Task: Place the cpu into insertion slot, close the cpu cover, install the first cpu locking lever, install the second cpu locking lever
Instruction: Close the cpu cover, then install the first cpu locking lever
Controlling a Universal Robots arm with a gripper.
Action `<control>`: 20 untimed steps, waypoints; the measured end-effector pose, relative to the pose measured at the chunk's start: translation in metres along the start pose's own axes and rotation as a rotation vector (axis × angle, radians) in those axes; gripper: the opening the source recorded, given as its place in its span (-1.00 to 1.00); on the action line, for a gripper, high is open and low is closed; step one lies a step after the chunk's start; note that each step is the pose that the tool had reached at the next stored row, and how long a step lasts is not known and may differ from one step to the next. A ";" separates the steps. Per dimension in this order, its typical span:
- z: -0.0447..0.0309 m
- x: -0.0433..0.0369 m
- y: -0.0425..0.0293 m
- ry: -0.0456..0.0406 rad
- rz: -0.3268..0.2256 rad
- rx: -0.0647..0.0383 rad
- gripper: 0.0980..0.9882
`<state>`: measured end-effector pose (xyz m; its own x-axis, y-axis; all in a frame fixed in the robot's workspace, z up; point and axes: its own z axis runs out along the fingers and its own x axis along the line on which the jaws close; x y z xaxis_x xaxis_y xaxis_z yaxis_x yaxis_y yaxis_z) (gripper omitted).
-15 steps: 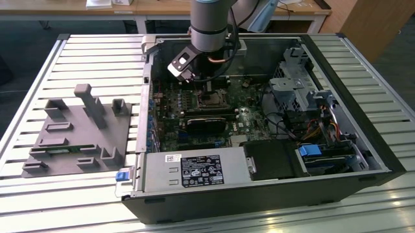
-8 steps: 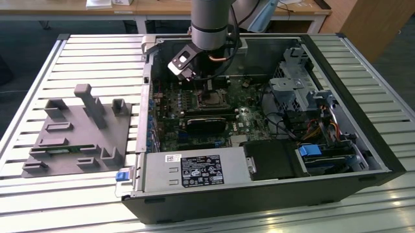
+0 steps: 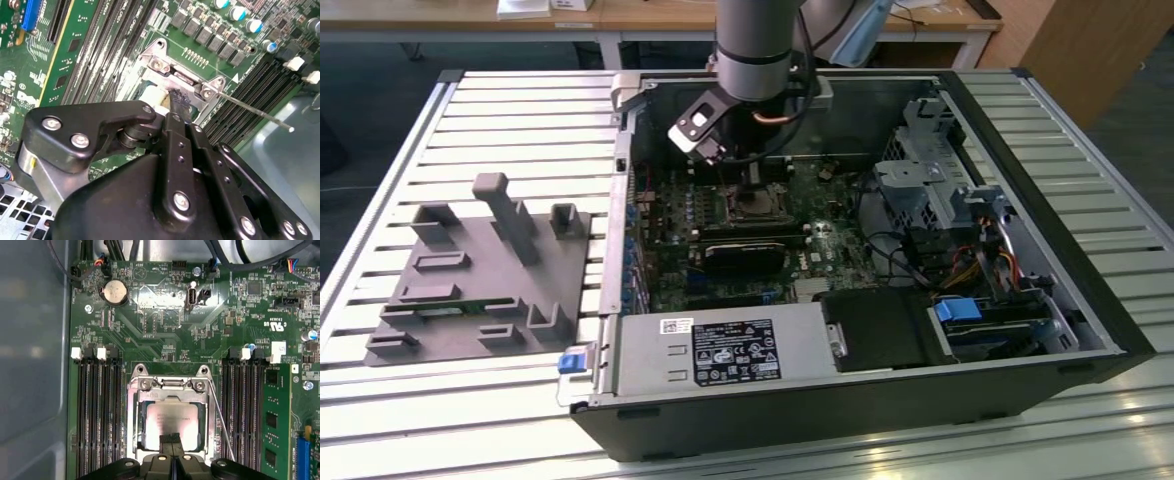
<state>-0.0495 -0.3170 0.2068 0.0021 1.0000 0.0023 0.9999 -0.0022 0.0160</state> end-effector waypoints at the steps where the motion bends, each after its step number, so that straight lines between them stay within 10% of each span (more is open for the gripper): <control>1: 0.0000 0.0000 0.0012 0.0000 0.000 0.000 -0.98; 20: -0.0015 0.0000 0.0088 0.0001 0.000 0.000 -0.98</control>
<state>-0.0407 -0.3170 0.2084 0.0021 1.0000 0.0023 0.9999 -0.0022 0.0157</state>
